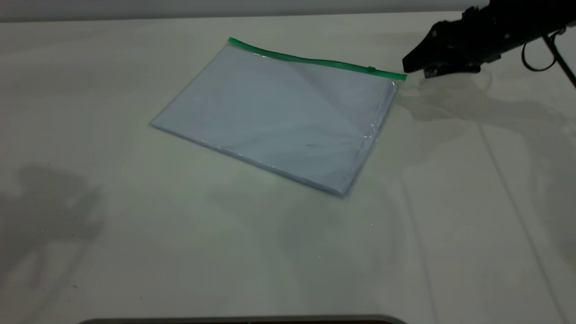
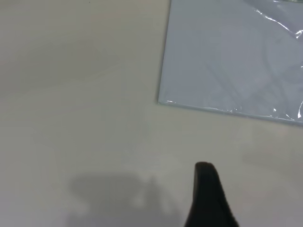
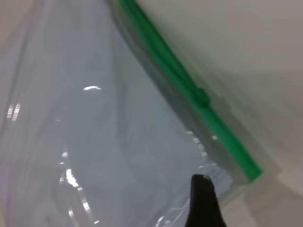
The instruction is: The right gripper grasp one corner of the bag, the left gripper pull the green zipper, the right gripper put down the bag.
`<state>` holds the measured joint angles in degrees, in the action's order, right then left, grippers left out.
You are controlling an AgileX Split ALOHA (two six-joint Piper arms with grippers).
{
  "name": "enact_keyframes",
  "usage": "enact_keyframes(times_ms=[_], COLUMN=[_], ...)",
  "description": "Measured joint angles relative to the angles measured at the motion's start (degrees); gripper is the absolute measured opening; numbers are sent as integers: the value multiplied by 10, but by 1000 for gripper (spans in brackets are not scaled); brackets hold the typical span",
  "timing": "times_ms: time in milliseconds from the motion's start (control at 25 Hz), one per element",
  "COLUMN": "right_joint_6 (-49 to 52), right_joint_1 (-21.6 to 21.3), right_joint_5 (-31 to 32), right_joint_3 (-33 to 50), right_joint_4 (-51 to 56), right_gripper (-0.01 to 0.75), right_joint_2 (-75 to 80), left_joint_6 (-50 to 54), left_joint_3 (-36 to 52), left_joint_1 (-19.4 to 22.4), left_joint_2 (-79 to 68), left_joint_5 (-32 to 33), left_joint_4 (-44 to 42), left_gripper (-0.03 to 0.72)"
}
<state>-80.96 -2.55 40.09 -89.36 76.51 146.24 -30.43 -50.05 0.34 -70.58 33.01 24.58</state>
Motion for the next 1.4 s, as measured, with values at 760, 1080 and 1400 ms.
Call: enact_keyframes(times_ms=[760, 1080, 1400], right_joint_6=[-35, -34, 21], right_joint_1=[65, 65, 52], right_joint_5=[72, 213, 251], right_joint_3=[-28, -28, -28], right_joint_4=[74, 57, -151], right_gripper=[321, 34, 34], right_joint_2=[49, 41, -60], left_joint_6=[0, 0, 0], left_joint_3=[0, -1, -1], left_joint_1=[0, 0, 0], left_joint_2=[0, 0, -17], left_joint_5=[0, -9, -18], left_joint_4=[0, 0, 2], left_gripper=[548, 548, 548])
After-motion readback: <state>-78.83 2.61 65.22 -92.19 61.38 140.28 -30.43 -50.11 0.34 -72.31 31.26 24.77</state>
